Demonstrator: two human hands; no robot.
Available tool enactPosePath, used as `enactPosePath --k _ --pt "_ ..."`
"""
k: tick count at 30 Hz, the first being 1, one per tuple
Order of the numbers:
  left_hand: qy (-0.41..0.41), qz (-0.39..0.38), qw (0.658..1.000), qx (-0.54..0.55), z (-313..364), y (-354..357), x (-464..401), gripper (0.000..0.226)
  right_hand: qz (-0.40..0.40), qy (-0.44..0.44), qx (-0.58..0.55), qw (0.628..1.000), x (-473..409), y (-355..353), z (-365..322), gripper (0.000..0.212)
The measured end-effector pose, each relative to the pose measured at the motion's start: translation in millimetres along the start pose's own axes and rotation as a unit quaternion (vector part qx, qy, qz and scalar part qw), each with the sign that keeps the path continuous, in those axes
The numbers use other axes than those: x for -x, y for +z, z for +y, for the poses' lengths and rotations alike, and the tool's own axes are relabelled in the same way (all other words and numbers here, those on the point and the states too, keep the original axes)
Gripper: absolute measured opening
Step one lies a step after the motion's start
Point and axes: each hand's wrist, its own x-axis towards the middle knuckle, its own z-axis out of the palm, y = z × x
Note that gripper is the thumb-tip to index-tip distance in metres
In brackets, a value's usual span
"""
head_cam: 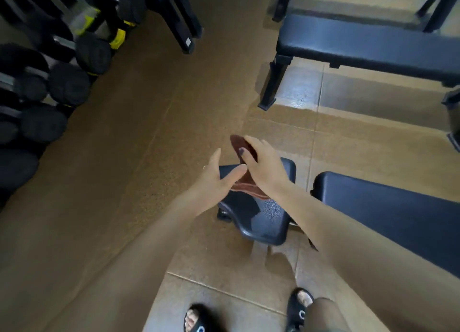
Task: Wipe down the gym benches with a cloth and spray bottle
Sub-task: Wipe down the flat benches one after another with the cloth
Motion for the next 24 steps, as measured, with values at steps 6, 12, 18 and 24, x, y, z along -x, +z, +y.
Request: enactPosePath --k 6,12,18,24 --pt "-0.029 0.016 0.986 0.161 94.1 -91.0 89.5 0.034 -0.031 -0.045 -0.064 0.996 45.3 -76.4 -153.5 0.047" --pt "-0.056 0.005 0.974 0.221 133.8 -169.6 158.6 0.035 -0.059 -0.079 -0.009 0.995 65.5 -116.5 -260.3 0.063" --pt "-0.018 -0.004 0.976 0.215 147.6 -225.6 185.1 0.032 -0.143 -0.022 -0.042 0.989 61.6 -136.5 -315.3 0.097" --pt "-0.037 -0.022 0.974 0.222 176.5 -258.8 167.2 0.024 -0.215 0.110 -0.234 0.942 40.0 -157.1 -318.0 0.098"
